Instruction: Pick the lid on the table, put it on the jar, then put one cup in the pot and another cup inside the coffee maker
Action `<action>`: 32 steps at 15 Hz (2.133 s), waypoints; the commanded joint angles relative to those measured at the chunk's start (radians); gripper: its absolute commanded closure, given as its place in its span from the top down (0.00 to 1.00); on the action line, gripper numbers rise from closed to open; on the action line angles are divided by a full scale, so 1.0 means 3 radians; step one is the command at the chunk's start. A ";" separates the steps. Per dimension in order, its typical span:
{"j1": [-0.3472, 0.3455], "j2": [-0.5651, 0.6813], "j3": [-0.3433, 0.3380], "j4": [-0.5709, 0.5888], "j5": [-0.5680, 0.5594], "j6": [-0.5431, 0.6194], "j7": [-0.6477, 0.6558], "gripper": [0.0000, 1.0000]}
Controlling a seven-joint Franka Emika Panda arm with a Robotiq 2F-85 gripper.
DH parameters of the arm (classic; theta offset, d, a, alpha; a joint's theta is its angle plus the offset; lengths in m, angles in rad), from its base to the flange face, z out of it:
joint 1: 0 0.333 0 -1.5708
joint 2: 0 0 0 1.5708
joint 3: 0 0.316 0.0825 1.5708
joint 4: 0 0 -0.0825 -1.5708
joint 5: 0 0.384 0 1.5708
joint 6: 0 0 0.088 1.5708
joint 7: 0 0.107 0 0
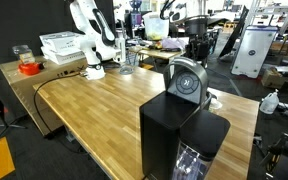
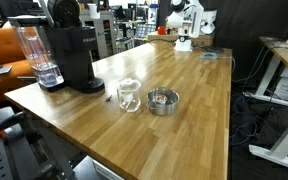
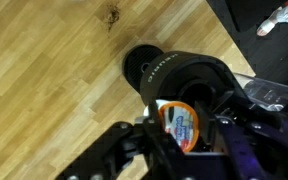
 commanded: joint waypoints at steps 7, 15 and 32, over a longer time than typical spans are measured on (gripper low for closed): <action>0.0020 -0.0005 -0.0013 -0.0023 0.0133 -0.0121 -0.0333 0.40; 0.0072 0.0094 0.0031 0.0014 0.0152 -0.0165 -0.0406 0.15; 0.0118 0.0000 0.0076 -0.0214 0.0236 -0.0268 -0.0409 0.15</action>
